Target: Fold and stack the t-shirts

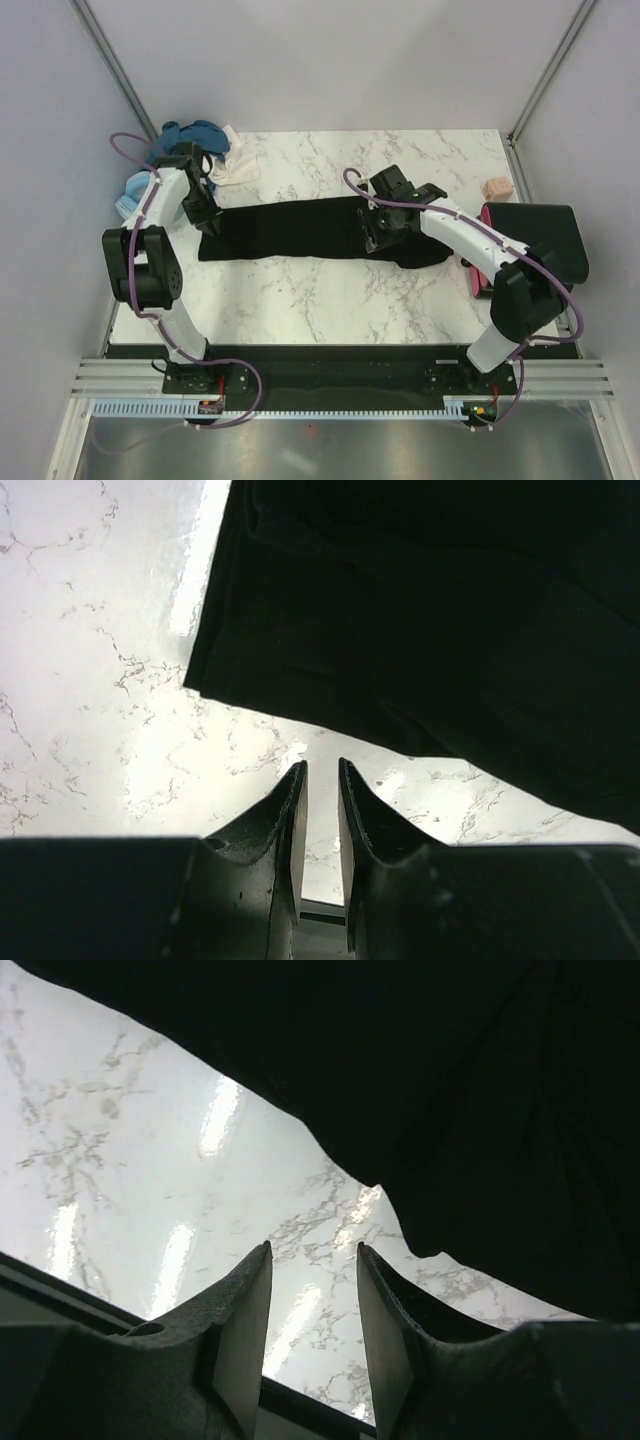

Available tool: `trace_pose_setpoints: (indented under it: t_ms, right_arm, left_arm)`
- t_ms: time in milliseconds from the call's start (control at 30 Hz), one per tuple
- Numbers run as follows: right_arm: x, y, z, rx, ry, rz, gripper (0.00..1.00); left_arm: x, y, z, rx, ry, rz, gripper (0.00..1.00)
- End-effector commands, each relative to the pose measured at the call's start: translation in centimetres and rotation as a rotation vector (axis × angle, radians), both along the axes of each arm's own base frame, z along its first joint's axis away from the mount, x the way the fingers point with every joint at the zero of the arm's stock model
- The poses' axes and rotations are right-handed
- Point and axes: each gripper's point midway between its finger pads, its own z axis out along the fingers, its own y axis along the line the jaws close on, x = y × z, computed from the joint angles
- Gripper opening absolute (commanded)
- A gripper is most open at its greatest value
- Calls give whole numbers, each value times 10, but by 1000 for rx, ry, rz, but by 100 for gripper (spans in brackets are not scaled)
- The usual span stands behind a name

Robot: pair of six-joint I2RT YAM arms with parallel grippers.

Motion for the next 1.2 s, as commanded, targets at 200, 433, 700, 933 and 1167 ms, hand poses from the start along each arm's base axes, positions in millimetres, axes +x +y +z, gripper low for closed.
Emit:
trace_pose_setpoints:
  t_ms: [200, 433, 700, 933, 1167]
  right_arm:
    - [23, -11, -30, -216, -79, 9, 50]
    - [27, -11, -40, -277, -89, 12, 52]
    - [36, -9, -49, -302, -101, 4, 51]
    - [46, -3, -56, -319, -105, 5, 29]
    - [61, -14, -24, -359, -204, -58, 0]
  left_arm:
    - [-5, 1, 13, 12, -72, -33, 25]
    - [-6, 3, 16, 19, -82, -33, 25]
    - [-6, 1, 10, 7, -70, -36, 25]
    - [-4, -2, 6, -6, -64, -41, 24]
    - [-3, -3, 6, -22, -63, -42, 24]
